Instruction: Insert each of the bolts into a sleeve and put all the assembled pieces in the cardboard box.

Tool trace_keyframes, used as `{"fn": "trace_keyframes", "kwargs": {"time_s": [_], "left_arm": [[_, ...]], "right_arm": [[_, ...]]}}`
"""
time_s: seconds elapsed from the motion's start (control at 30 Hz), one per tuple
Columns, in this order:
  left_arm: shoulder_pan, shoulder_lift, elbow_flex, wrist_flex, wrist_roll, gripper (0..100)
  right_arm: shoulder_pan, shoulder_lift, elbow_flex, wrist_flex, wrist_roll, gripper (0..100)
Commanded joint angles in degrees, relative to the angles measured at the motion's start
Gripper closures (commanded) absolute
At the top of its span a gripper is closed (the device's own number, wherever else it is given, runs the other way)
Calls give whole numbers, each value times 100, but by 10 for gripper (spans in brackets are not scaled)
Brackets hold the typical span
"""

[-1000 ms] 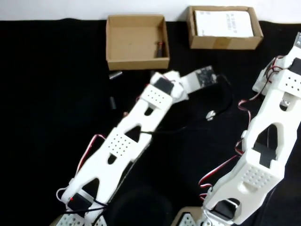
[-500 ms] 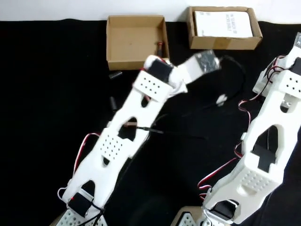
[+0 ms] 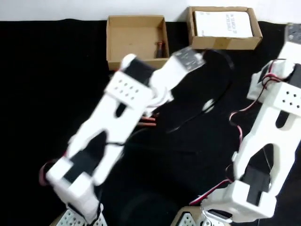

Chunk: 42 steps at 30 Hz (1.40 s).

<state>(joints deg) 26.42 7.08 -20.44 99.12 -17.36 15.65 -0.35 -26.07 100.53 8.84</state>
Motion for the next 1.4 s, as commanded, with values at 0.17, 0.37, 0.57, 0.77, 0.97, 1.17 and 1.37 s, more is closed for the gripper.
{"fn": "trace_keyframes", "kwargs": {"time_s": [0.17,0.37,0.57,0.77,0.97,1.17,1.37], "left_arm": [[-1033,-2703,4778,-2004,299,991],[-2088,-2712,6791,-3754,923,991],[-2167,-1886,6941,-4527,1169,990],[-2176,-312,5569,-3763,1152,990],[-2211,1051,4145,-2629,1160,942],[-2264,1569,3512,-1978,1134,896],[-2255,1622,3547,-1969,1125,896]], "right_arm": [[-567,-971,1051,31,193,991],[-567,-1727,1974,22,721,991],[-585,-2325,3011,-479,818,991],[-593,-2615,3837,-831,809,991],[-593,-3002,4207,-822,826,991],[-593,-3644,4514,-822,1222,991],[-593,-4066,4884,-822,1222,991]]}}
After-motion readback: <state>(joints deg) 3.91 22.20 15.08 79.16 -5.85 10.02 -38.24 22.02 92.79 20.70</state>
